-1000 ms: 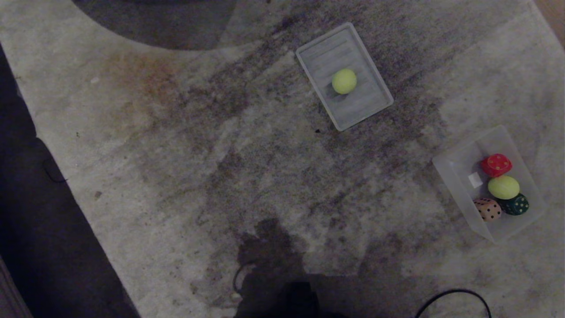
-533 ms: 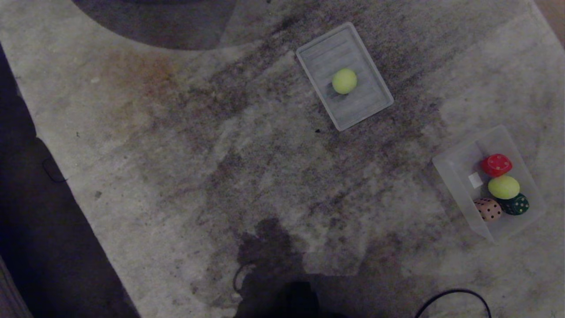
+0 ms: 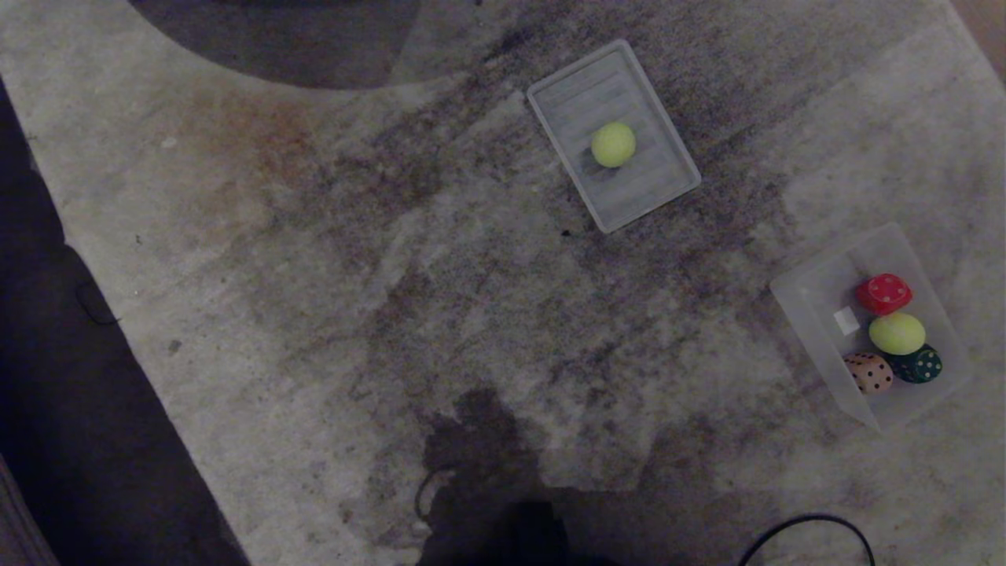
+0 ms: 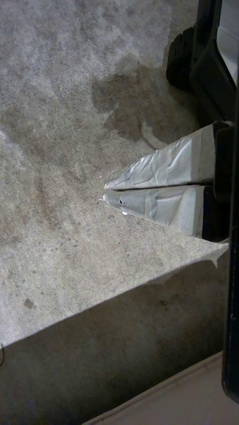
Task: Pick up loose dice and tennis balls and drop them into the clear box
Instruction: Pick up the ball on the lid
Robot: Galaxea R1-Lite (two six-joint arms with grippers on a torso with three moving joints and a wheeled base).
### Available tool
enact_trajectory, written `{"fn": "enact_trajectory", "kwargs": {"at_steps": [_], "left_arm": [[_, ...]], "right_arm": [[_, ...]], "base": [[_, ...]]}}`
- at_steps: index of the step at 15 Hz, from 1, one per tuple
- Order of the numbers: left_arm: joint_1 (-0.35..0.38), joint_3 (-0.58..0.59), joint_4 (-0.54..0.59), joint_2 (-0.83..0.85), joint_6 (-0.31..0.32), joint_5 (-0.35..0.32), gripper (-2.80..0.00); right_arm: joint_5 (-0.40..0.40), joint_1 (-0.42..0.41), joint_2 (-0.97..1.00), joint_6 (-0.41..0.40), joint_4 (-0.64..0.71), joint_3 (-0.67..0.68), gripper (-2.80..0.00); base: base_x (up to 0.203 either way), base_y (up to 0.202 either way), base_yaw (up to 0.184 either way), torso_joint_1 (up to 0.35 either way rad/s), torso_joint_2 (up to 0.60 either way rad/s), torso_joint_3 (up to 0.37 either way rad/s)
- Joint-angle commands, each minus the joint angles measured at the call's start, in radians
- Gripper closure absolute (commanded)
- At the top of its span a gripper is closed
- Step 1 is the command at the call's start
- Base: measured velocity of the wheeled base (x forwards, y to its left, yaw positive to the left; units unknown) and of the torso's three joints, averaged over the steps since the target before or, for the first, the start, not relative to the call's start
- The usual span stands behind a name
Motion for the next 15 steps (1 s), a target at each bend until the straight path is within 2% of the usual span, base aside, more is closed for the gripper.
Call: {"fn": "enact_trajectory", "kwargs": {"at_steps": [1, 15], "left_arm": [[0.0, 0.002, -0.002, 0.002, -0.01, 0.004, 0.0], [0.0, 0.002, -0.002, 0.002, -0.027, 0.009, 0.0]], "right_arm": [[0.0, 0.001, 0.004, -0.001, 0.001, 0.001, 0.0], [0.0, 0.001, 0.004, 0.001, 0.001, 0.0, 0.0]], "base": [[0.0, 0.0, 0.0, 0.0, 0.0, 0.0], [0.176, 0.0, 0.001, 0.003, 0.0, 0.004]]}}
